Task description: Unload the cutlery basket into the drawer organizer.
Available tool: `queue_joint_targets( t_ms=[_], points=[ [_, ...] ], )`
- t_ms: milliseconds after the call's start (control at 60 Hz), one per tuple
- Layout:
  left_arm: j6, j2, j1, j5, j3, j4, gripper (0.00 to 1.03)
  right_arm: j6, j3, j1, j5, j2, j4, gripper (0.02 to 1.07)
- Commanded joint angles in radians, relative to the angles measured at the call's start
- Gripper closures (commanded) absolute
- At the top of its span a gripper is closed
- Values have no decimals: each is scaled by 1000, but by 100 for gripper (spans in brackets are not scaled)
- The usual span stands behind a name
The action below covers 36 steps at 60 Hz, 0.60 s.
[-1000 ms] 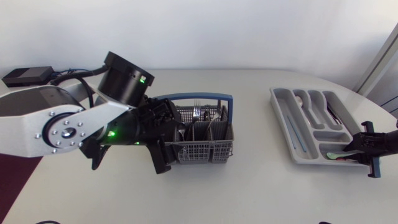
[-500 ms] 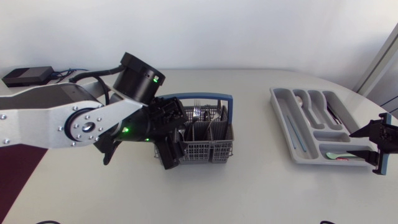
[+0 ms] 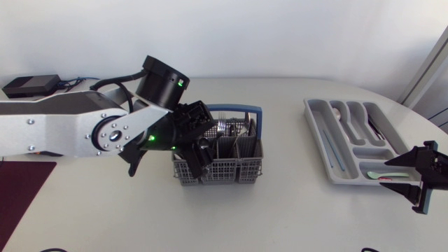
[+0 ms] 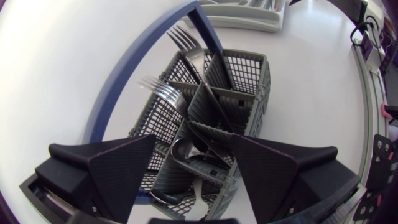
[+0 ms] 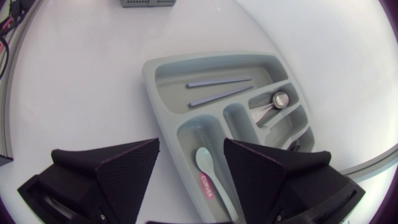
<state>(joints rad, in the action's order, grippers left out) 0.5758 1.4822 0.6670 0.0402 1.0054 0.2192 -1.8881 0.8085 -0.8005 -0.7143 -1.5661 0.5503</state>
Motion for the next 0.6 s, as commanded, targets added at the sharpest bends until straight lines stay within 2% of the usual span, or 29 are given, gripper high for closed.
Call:
queue_joint_targets(
  t_ms=[0,50,100,167,333,500,583],
  points=[
    [-14,35,-18,9,-13,-26,27,0,-48,-2,-17,21,11,31],
    [-13,41,-24,9,-16,-37,27,0,-63,1,-20,29,11,31],
    [-10,50,-32,9,-16,-41,34,0,-77,4,-24,38,11,31],
    [-7,62,-41,9,-17,-47,39,0,-95,6,-33,55,11,31],
    [2,90,-60,9,-21,-69,44,0,-149,20,-47,112,11,31],
    [15,104,-63,9,-33,-103,44,0,-186,37,-48,147,10,31],
    [19,113,-63,9,-37,-107,48,3,-187,40,-50,149,10,31]
  ],
)
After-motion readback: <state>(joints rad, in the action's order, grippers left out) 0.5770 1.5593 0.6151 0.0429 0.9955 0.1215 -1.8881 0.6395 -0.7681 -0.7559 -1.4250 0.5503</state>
